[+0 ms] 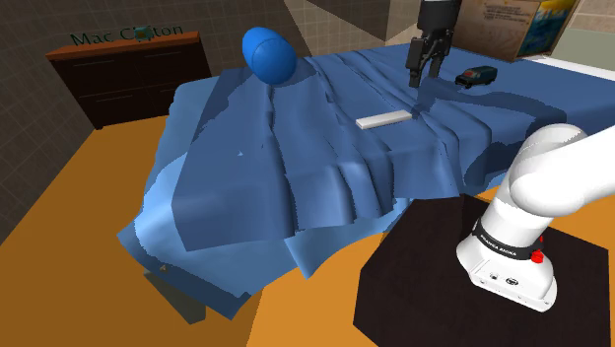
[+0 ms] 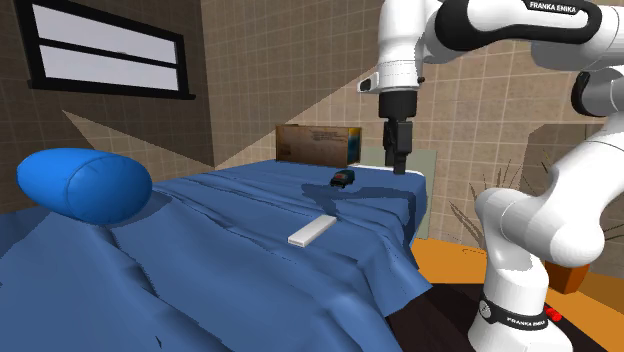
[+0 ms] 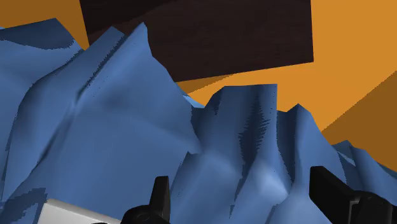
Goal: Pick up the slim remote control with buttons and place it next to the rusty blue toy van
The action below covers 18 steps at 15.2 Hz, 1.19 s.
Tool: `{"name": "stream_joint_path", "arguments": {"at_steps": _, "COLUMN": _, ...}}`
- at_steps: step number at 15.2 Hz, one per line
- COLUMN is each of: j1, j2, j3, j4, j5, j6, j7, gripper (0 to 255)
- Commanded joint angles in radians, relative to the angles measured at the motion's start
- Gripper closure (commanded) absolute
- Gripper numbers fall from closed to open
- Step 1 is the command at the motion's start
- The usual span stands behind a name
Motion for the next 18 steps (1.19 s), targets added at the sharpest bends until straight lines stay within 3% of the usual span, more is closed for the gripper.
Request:
{"name": "stream_joint_path", "arguments": {"at_steps": 1, "j1": 0.0, "j2": 0.0, "j3": 0.0, "j4": 0.0, "j5": 0.0, "j6": 0.0, "j7": 0.0, "gripper": 0}}
{"name": "stream_joint_path", "arguments": {"at_steps": 11, "j1": 0.061, "j2": 0.135, "j3": -0.258, "j4": -0.089, "j5": -0.172, "j6": 0.256, "j7": -0.494, "gripper": 0}}
{"name": "stream_joint_path", "arguments": {"at_steps": 18, "j1": 0.138, "j2": 0.35, "j3": -0.44, "j4": -0.043, "j5": -0.211, "j6": 0.456, "j7": -0.839, "gripper": 0}}
